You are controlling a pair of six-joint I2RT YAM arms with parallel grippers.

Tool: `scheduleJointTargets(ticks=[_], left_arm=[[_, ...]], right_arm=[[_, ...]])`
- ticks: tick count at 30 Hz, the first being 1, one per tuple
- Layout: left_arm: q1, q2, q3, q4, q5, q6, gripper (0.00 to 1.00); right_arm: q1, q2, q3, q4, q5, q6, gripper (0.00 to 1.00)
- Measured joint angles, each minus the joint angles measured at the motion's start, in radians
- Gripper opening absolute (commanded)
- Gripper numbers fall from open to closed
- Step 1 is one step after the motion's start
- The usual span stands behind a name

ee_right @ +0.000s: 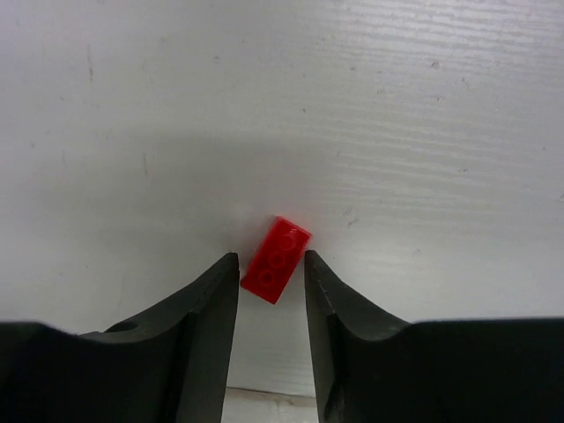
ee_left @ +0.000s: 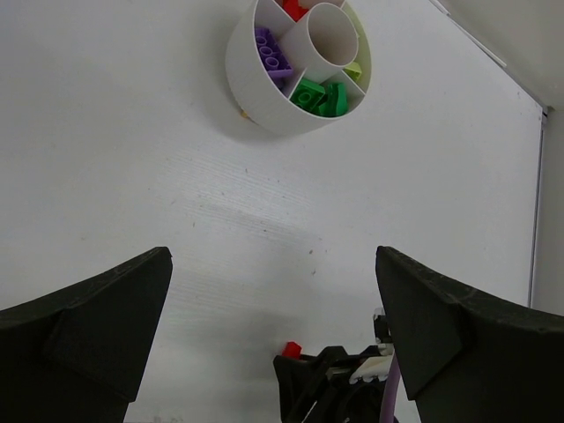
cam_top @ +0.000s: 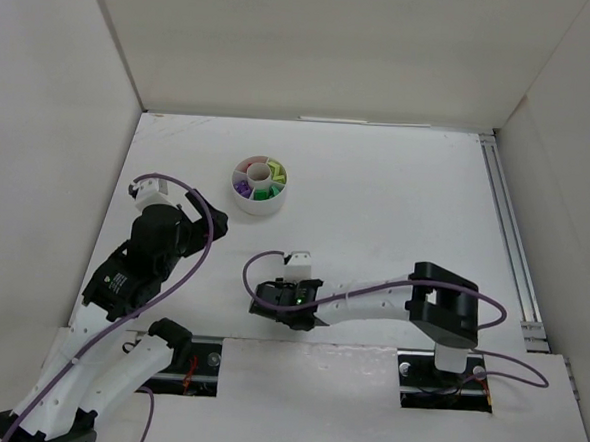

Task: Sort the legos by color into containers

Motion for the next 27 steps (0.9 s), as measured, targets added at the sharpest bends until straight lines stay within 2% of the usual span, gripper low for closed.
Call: scheduleJointTargets(ticks=[8, 13, 19, 24, 27], left_arm=[[0.000, 0.000, 0.000, 0.000, 0.002, 0.001, 1.00], [0.000, 0.005, -0.009, 0.000, -0.006, -0.011, 1.00], [0.000, 0.107, -0.011, 0.004, -0.020, -0.065, 1.00], [0.000, 0.238, -0.006, 0.012, -0.055, -0.111, 1.00], [0.010, 0.302, 0.023, 0.023, -0.063, -0.127, 1.00]], right_arm=[[-0.012, 0.035, 0.042, -0.006, 0.026, 0.000, 0.15], [-0.013, 0.035, 0.055, -0.039, 0.062, -0.040, 0.14], [-0.075, -0.019, 0.113, -0.001, 0.095, -0.346, 0.09], [-0.230, -0.156, 0.156, 0.148, 0.060, -0.716, 0.09], [-0.349, -0.177, 0.227, 0.245, -0.036, -0.901, 0.09]])
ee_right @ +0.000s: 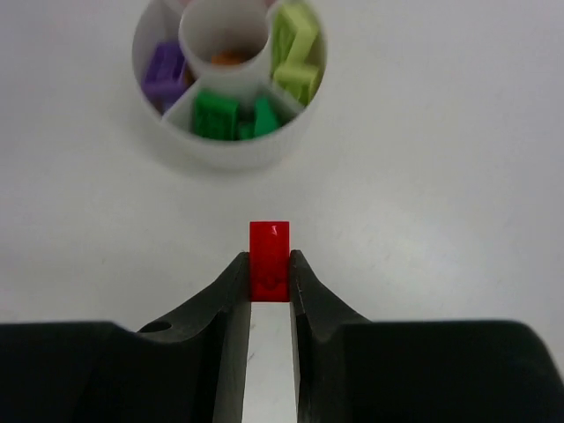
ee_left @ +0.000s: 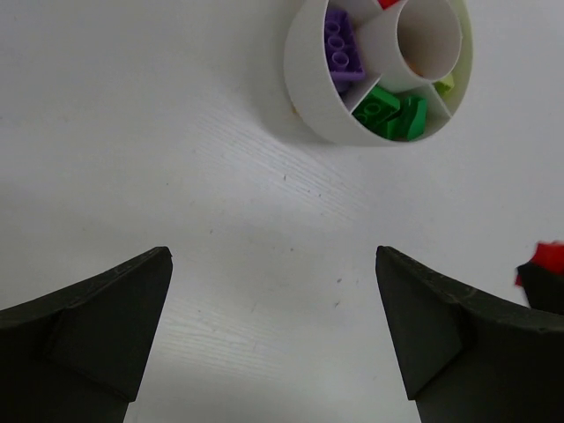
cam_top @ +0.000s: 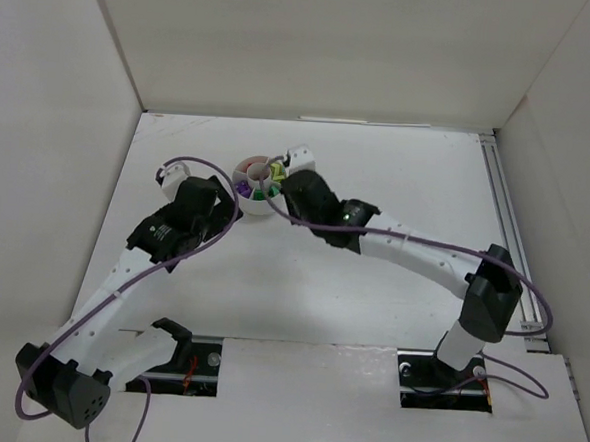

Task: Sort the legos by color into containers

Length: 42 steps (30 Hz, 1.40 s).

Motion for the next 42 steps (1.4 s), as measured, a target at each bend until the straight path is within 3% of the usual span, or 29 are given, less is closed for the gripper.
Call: scheduleJointTargets(ticks=[4, 9, 20, 27, 35, 39, 40, 42], left_arm=[[0.035, 0.034, 0.054, 0.028, -0.027, 0.000, 1.00], [0.073, 0.037, 0.115, 0.059, -0.063, 0.005, 1.00], [0.098, 0.095, 0.110, 0.106, -0.061, 0.039, 1.00], [0.099, 0.091, 0.108, 0.122, -0.053, 0.047, 1.00], [0.109, 0.093, 0.093, 0.137, -0.046, 0.054, 1.00], [0.109, 0.099, 0.093, 0.138, -0.045, 0.057, 1.00], [0.109, 0.101, 0.093, 0.138, -0.043, 0.057, 1.00], [0.109, 0.103, 0.093, 0.139, -0.043, 0.058, 1.00]], right_arm=[[-0.137, 0.083, 0.177, 0.071, -0.122, -0.208, 0.09], [-0.187, 0.308, 0.496, 0.106, -0.246, -0.380, 0.12], [-0.213, 0.713, 0.919, 0.113, -0.491, -0.475, 0.15], [-0.217, 0.766, 0.938, 0.112, -0.527, -0.483, 0.17], [-0.218, 0.766, 0.887, 0.120, -0.557, -0.481, 0.26], [-0.218, 0.766, 0.863, 0.120, -0.562, -0.481, 0.36], [-0.218, 0.766, 0.863, 0.120, -0.563, -0.481, 0.44], [-0.218, 0.766, 0.862, 0.120, -0.562, -0.478, 0.49]])
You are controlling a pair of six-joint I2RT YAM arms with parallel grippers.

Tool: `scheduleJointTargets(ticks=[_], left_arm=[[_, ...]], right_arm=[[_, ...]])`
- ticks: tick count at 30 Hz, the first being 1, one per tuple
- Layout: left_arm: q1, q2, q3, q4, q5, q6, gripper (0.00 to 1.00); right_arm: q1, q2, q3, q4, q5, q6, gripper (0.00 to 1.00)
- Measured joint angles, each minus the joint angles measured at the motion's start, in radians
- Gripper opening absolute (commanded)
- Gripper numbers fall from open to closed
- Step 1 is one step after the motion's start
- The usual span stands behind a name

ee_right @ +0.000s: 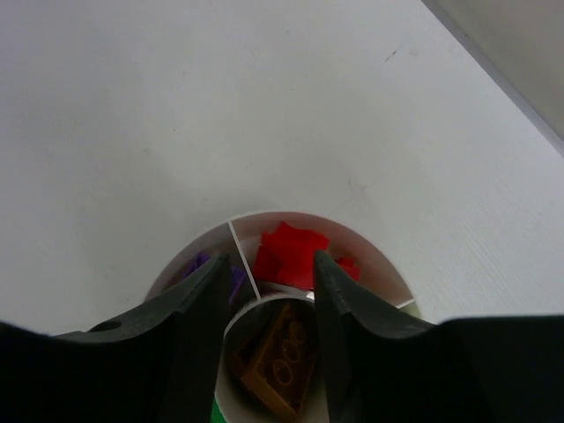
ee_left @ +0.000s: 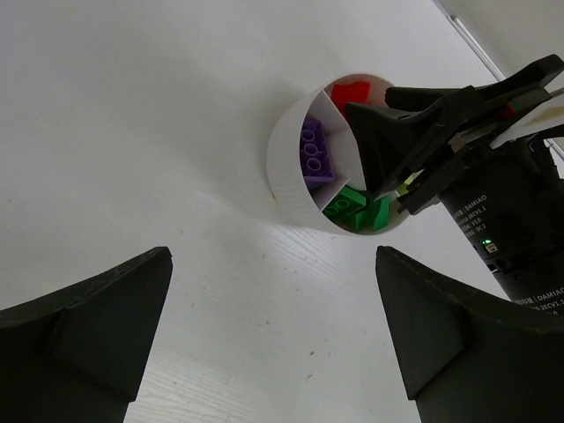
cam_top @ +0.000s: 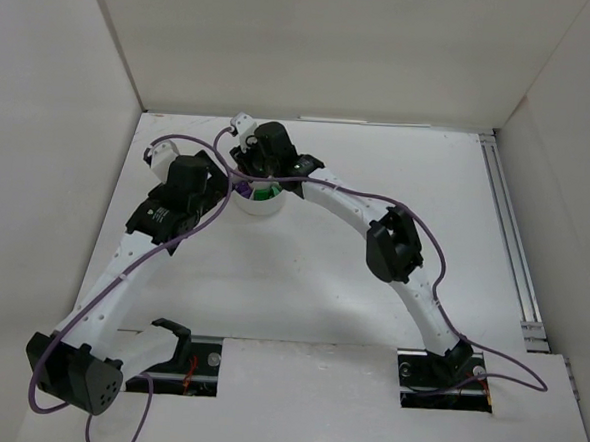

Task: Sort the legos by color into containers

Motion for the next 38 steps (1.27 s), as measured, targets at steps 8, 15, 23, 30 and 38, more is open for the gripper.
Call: scheduleJointTargets(ticks=[8, 15, 23, 30, 38], left_arm=[[0.000, 0.000, 0.000, 0.003, 0.001, 0.000, 1.00], [0.000, 0.000, 0.000, 0.003, 0.001, 0.006, 1.00], [0.000, -0.012, 0.000, -0.029, 0.005, 0.014, 1.00], [0.000, -0.084, -0.051, -0.060, 0.013, 0.003, 1.00], [0.001, -0.133, -0.117, -0.088, 0.026, -0.031, 1.00]], right_arm=[[-0.001, -0.021, -0.007, 0.000, 0.022, -0.002, 0.76], [-0.016, -0.222, -0.142, 0.005, 0.082, 0.004, 0.99], [-0.161, -0.846, -0.709, 0.090, 0.093, 0.116, 0.99], [-0.220, -1.389, -1.326, 0.032, 0.208, 0.211, 0.99], [-0.250, -1.836, -1.580, -0.164, 0.287, 0.299, 0.99]])
